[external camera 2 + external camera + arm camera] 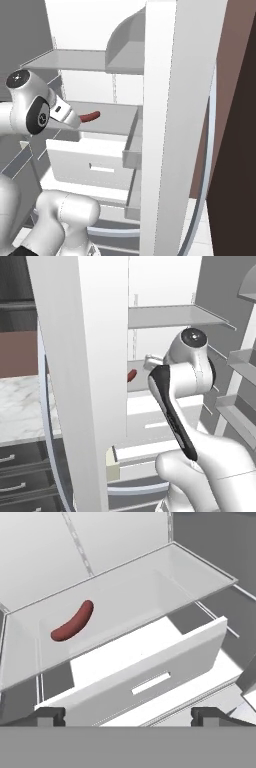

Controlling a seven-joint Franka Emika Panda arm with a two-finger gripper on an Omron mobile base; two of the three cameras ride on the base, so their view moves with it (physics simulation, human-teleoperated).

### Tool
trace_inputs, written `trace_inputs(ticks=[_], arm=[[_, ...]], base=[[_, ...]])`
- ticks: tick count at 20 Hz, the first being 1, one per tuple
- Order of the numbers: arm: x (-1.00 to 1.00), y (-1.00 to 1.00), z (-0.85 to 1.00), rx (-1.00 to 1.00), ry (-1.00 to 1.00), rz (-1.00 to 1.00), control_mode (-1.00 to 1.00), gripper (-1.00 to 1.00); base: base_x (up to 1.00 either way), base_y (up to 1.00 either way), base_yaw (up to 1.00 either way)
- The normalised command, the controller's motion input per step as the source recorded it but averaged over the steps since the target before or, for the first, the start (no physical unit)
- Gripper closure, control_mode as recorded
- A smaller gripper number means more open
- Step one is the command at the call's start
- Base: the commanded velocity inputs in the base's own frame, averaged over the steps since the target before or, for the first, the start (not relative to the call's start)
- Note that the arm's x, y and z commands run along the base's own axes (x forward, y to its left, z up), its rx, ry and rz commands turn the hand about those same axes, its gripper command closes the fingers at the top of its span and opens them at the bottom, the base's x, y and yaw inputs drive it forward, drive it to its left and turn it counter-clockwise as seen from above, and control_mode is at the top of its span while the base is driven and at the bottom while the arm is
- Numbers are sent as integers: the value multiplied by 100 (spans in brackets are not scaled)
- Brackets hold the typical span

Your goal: Move the hot dog bun to the plate on the dining table and place the condiment next to that plate. Then navigate to the fridge and take the sausage and place it on the plate as well.

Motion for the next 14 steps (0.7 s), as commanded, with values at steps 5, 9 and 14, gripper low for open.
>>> trace_inputs(ticks=[5, 9, 14], arm=[[23, 1, -33, -4, 6, 0, -100, -100], [49, 12, -22, 0, 14, -1, -100, -100], [53, 17, -17, 0, 14, -4, -100, -100]], base=[[0, 0, 0], [0, 0, 0], [0, 0, 0]])
